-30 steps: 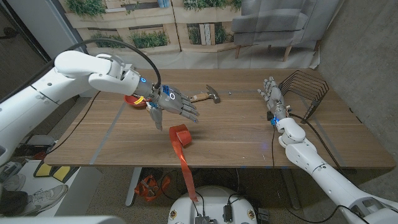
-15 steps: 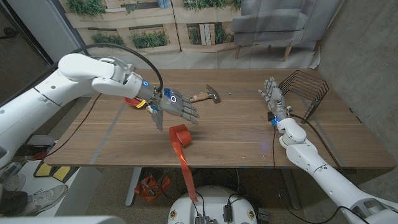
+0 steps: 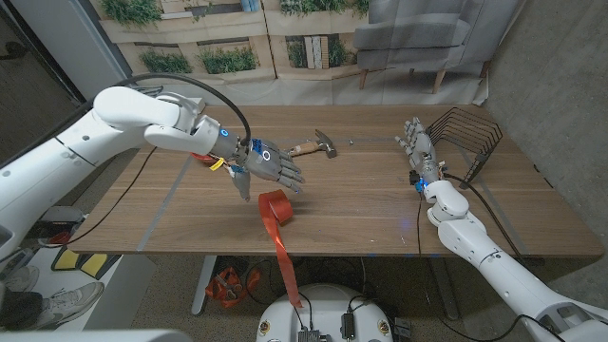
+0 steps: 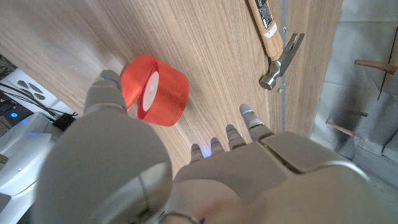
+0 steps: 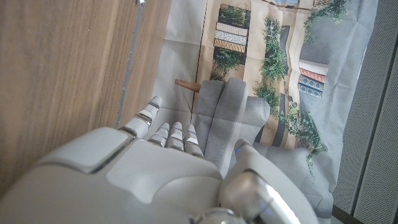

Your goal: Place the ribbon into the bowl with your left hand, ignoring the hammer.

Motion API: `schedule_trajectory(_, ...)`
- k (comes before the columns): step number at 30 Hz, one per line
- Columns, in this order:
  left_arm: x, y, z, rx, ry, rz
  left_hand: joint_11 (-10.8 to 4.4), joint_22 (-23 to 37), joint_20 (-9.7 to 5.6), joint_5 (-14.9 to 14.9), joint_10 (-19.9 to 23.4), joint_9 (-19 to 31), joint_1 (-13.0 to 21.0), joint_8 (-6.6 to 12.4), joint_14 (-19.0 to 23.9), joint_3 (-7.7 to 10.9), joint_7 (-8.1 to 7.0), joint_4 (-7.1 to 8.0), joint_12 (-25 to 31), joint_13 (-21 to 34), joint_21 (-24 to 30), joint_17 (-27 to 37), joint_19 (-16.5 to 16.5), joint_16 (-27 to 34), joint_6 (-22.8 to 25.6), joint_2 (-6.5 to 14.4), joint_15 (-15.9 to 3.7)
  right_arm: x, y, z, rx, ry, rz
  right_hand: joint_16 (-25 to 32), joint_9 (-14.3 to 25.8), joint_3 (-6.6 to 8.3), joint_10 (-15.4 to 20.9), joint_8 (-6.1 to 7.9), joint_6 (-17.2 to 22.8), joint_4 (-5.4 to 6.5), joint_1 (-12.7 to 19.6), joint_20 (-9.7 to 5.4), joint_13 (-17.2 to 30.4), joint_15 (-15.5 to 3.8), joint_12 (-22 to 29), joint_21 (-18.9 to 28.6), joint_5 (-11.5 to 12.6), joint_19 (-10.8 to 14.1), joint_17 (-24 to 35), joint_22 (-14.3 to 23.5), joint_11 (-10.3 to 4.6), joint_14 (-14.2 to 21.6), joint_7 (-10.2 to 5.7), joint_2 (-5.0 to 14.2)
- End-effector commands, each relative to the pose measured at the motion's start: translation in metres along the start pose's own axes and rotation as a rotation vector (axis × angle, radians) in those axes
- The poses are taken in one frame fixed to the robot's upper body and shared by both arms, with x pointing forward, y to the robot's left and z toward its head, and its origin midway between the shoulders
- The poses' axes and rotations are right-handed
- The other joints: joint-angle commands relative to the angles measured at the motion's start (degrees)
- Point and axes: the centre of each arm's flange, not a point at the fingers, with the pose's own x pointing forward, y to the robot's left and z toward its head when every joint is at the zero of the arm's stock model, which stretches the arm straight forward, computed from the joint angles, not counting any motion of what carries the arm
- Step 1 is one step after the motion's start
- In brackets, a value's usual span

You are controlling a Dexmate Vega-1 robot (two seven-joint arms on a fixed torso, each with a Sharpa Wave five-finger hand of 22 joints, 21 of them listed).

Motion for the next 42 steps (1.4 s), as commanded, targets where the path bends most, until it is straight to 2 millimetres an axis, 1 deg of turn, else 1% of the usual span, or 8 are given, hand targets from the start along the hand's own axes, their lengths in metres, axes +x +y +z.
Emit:
schedule_trajectory(1,0.007,-0.008,0.002,0.001,-0.004,0.002,0.21,0.2,0.15,-0.3,0.1,0.2,0.9,0.52,0.0,0.00,-0.55,0.27,0.2,0.1,-0.3,-0.1,0.8,0.2,-2.3,0.0,-0.24,0.002,-0.001,-0.002,-0.005,0.008,0.000,0.3,0.3,0.36,0.4,0.12,0.2,0.00,-0.3,-0.14,0.3,-0.11,0.2,0.3,-0.1,0.5,0.2,0.2,-0.23,0.3,0.08,0.34)
schedule_trajectory(4,0.009,-0.010,0.002,-0.002,-0.007,0.003,-0.79,0.2,0.11,-0.5,-0.2,0.2,1.2,0.68,0.0,-0.01,-0.76,0.39,0.1,0.1,-0.4,-0.1,0.9,0.2,-1.9,0.3,-0.23,0.003,-0.001,-0.003,-0.007,0.010,0.001,0.3,0.3,0.37,0.4,0.12,0.2,-0.01,-0.3,-0.12,0.3,-0.10,0.2,0.3,-0.1,0.5,0.2,0.2,-0.26,0.3,0.16,0.34)
schedule_trajectory(5,0.010,-0.010,0.003,-0.003,-0.009,0.003,0.20,0.2,0.19,-0.6,0.2,0.2,1.3,0.76,0.0,-0.07,-0.82,0.41,0.2,0.1,-0.5,-0.1,0.9,0.2,-1.8,0.3,-0.23,0.003,-0.001,-0.003,-0.005,0.010,-0.001,0.3,0.3,0.37,0.4,0.11,0.2,-0.01,-0.3,-0.12,0.3,-0.08,0.2,0.3,-0.1,0.5,0.2,0.2,-0.26,0.3,0.17,0.33)
schedule_trajectory(28,0.023,-0.018,-0.001,0.006,-0.023,-0.005,0.45,0.3,0.48,-1.6,0.5,0.2,2.2,1.48,-0.4,-0.42,-1.34,0.92,0.2,0.1,-1.4,-0.1,1.3,0.1,-0.2,1.3,-0.33,0.010,-0.006,-0.009,0.000,0.026,-0.007,0.2,0.3,0.43,0.4,0.08,0.1,-0.04,-0.4,-0.11,0.3,-0.07,0.2,0.2,-0.1,0.4,0.2,0.2,-0.19,0.3,0.15,0.26)
schedule_trajectory(35,0.027,-0.020,-0.002,0.002,-0.027,-0.011,0.15,0.3,0.56,-1.9,0.5,0.1,2.5,1.85,-0.5,-0.48,-1.30,1.00,0.2,0.1,-1.6,-0.1,1.4,0.1,0.8,1.6,-0.34,0.012,-0.008,-0.010,-0.001,0.026,-0.007,0.2,0.3,0.45,0.4,0.08,0.0,-0.05,-0.4,-0.10,0.3,-0.05,0.2,0.2,-0.1,0.4,0.2,0.2,-0.24,0.3,0.13,0.25)
schedule_trajectory(36,0.028,-0.020,-0.001,-0.003,-0.029,-0.010,-0.91,0.3,0.58,-2.0,0.3,0.1,2.6,1.90,-0.5,-0.54,-1.30,1.00,0.1,0.1,-1.7,-0.1,1.4,0.1,1.0,1.6,-0.36,0.012,-0.008,-0.010,0.002,0.027,-0.007,0.2,0.3,0.45,0.4,0.08,0.0,-0.05,-0.4,-0.07,0.3,-0.04,0.2,0.2,-0.1,0.4,0.2,0.2,-0.23,0.3,0.17,0.25)
schedule_trajectory(37,0.028,-0.020,-0.001,-0.004,-0.030,-0.010,0.38,0.3,0.60,-2.2,0.6,0.1,2.8,1.90,-0.5,-0.64,-1.24,1.03,0.2,0.0,-1.9,-0.1,1.5,0.1,1.1,1.7,-0.32,0.013,-0.008,-0.010,0.002,0.027,-0.008,0.2,0.3,0.45,0.4,0.09,0.0,-0.05,-0.4,-0.08,0.3,-0.01,0.2,0.2,-0.1,0.4,0.2,0.2,-0.19,0.3,0.12,0.24)
schedule_trajectory(42,0.030,-0.021,-0.001,-0.005,-0.033,-0.012,0.25,0.3,0.61,-2.3,0.9,0.1,2.9,2.17,-0.4,-0.72,-1.23,1.08,0.3,0.0,-2.0,-0.1,1.5,0.1,2.0,1.8,-0.31,0.013,-0.008,-0.010,-0.001,0.026,-0.006,0.2,0.3,0.47,0.4,0.09,0.0,-0.06,-0.4,-0.08,0.3,-0.06,0.2,0.2,-0.1,0.4,0.2,0.2,-0.22,0.3,0.11,0.24)
